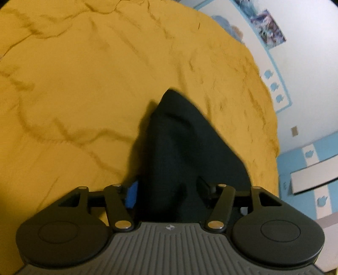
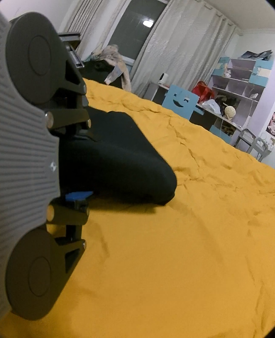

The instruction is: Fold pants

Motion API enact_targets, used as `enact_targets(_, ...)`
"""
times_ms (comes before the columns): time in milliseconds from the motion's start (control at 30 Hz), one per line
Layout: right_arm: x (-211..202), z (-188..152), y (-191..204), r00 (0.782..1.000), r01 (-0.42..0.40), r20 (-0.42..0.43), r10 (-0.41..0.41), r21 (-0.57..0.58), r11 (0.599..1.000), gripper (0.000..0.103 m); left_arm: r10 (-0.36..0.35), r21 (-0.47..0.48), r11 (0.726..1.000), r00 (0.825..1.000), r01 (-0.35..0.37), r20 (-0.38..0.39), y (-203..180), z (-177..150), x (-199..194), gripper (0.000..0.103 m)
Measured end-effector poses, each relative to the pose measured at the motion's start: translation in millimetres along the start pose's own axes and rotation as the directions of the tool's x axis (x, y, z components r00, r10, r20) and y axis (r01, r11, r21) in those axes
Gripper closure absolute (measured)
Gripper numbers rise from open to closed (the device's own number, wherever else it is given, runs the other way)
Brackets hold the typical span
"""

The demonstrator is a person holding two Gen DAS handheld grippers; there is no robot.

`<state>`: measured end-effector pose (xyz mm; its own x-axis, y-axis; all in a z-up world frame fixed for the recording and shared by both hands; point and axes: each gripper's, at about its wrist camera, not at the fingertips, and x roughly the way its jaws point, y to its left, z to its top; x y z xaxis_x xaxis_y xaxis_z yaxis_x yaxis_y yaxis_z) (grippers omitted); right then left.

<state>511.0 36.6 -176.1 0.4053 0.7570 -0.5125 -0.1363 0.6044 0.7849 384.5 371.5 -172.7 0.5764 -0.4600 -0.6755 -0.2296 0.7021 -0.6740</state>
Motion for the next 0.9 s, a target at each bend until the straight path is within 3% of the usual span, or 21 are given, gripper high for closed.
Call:
enact_targets(67, -6, -8, -7, 1.000, 0.019, -0.016, -0.019, -0.017, 1.000, 0.062, 0.024, 0.015, 1.000, 0.999, -0.023, -0.045, 3, -9, 2, 0.047)
enact_targets(267, -15, -32, -25, 0.998, 0.041, -0.040, -0.041, 0.001, 0.999, 0.063, 0.034, 0.037, 0.999, 0.997, -0.032, -0.074, 6, -21, -4, 0.060)
enact_targets(433, -28, -32, -7, 0.992, 0.124, -0.018, -0.126, -0.078, 0.989, 0.063, 0.095, 0.053, 0.994, 0.995, -0.093, -0.024, 1, -25, -26, 0.061)
enact_targets(500, -38, -29, 13, 0.972, 0.233, 0.060, -0.226, -0.171, 0.957, 0.057, 0.147, 0.080, 0.986, 0.989, -0.147, 0.000, -7, -28, -29, 0.056)
enact_targets(567, -43, -28, 40, 0.940, 0.335, 0.172, -0.296, -0.289, 0.897, 0.057, 0.198, 0.111, 0.974, 0.980, -0.199, 0.016, -12, -29, -29, 0.054)
enact_targets(633, -44, -27, 65, 0.914, 0.390, 0.272, -0.302, -0.374, 0.842, 0.058, 0.222, 0.129, 0.966, 0.975, -0.223, 0.024, -18, -30, -29, 0.054)
enact_targets(767, -16, -16, 99, 0.916, 0.377, 0.327, -0.232, -0.504, 0.777, 0.060, 0.252, 0.178, 0.950, 0.967, -0.255, 0.040, -33, -33, -31, 0.054)
enact_targets(900, 28, 1, 98, 0.917, 0.390, 0.308, -0.251, -0.575, 0.719, 0.065, 0.261, 0.211, 0.942, 0.965, -0.261, 0.029, -31, -40, -34, 0.051)
